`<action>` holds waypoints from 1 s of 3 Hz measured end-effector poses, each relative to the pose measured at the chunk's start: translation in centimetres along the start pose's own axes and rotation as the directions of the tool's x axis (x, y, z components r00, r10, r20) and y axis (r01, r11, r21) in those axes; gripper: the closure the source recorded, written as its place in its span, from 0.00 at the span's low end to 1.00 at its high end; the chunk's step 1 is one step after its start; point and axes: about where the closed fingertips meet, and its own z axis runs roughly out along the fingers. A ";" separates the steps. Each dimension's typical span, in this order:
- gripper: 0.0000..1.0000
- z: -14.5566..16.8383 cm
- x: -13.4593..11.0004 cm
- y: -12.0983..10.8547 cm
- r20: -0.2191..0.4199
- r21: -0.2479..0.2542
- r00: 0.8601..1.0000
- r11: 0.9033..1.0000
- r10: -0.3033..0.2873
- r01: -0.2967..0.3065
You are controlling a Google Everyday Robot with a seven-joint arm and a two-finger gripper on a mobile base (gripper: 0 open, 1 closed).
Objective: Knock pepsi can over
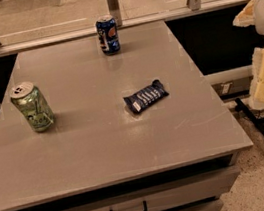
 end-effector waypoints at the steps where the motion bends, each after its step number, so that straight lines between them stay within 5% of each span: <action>1: 0.00 0.0 -0.3 -0.6 0.013 0.010 1.000 1.000 -0.003 0.003; 2: 0.00 1.3 -1.0 -2.7 0.066 0.037 0.998 0.999 -0.011 0.008; 3: 0.00 4.9 -3.1 -7.1 0.178 0.078 0.984 0.997 -0.003 -0.011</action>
Offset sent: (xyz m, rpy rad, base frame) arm 0.0776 0.0083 -0.0174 0.1314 -0.1183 0.0431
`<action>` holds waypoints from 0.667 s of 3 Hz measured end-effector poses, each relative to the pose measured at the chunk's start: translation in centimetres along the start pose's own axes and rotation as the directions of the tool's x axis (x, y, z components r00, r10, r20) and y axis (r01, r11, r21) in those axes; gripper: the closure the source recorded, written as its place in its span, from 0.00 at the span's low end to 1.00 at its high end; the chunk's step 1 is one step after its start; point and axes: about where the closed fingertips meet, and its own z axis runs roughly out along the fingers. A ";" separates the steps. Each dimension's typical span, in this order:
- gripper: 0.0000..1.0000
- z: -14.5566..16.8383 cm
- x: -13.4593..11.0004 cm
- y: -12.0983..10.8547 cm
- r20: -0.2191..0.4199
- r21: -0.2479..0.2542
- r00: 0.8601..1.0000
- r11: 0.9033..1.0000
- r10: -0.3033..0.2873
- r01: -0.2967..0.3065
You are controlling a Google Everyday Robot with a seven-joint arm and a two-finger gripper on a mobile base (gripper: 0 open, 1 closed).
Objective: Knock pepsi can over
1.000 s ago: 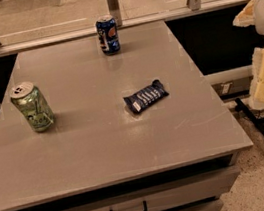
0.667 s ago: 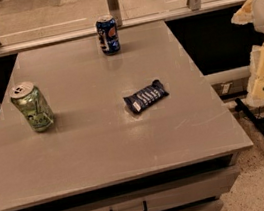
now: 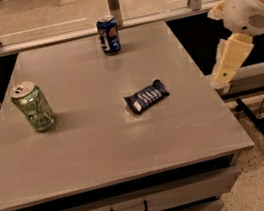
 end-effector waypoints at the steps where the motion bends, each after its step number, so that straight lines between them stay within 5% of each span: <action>1: 0.00 3.9 -2.7 -5.2 0.137 0.057 0.990 0.998 0.018 -0.027; 2: 0.00 7.5 -6.4 -9.5 0.270 0.110 0.962 0.992 0.033 -0.065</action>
Offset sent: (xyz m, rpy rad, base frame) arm 0.1977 0.0856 -0.0078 0.3947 -0.2985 -0.0157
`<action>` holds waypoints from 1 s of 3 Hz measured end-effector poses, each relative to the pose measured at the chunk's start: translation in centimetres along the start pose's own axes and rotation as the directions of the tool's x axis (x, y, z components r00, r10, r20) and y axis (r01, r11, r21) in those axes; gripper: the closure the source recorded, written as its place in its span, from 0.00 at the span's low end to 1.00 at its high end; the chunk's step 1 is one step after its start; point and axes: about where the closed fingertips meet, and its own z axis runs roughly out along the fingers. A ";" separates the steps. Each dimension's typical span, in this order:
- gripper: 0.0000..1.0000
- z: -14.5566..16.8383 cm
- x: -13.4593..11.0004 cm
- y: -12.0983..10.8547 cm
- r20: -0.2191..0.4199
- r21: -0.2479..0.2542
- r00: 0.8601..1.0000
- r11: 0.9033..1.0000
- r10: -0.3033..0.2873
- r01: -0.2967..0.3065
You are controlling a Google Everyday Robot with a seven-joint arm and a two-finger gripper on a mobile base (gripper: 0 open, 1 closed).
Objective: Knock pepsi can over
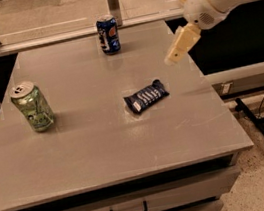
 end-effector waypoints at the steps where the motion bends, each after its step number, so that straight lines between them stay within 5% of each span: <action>1: 0.00 3.5 -3.0 -2.2 0.094 0.012 0.995 0.999 0.033 -0.034; 3: 0.00 4.3 -3.3 -2.2 0.110 0.012 0.993 0.998 0.052 -0.054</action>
Offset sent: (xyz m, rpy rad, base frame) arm 0.0359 0.0294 0.0022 0.0880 -0.0277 0.0043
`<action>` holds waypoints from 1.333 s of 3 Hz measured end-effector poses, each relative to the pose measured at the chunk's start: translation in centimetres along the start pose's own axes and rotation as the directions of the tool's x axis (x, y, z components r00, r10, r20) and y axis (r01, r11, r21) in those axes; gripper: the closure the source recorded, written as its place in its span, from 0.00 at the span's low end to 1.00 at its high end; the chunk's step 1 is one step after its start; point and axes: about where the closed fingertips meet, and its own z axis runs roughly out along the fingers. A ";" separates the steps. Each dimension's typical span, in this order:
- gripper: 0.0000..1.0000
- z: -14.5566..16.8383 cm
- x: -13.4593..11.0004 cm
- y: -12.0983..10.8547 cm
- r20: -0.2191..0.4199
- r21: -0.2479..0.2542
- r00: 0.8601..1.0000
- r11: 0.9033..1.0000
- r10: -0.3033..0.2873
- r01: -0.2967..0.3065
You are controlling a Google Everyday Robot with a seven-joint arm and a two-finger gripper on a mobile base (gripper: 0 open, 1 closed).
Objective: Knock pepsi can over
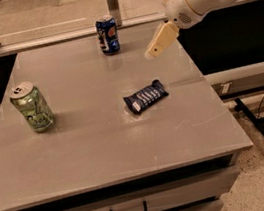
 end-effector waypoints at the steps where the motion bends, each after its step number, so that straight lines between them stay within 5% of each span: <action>1: 0.00 3.5 -1.6 -0.1 0.083 0.001 0.996 1.000 0.017 -0.018; 2: 0.00 6.8 -2.9 -1.6 0.170 0.016 0.983 0.998 0.063 -0.067; 4: 0.00 12.9 -4.7 -4.3 0.315 -0.013 0.926 0.976 0.209 -0.216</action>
Offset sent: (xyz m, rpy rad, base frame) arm 0.0970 0.0705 -0.0191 0.3044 -0.0901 -0.0189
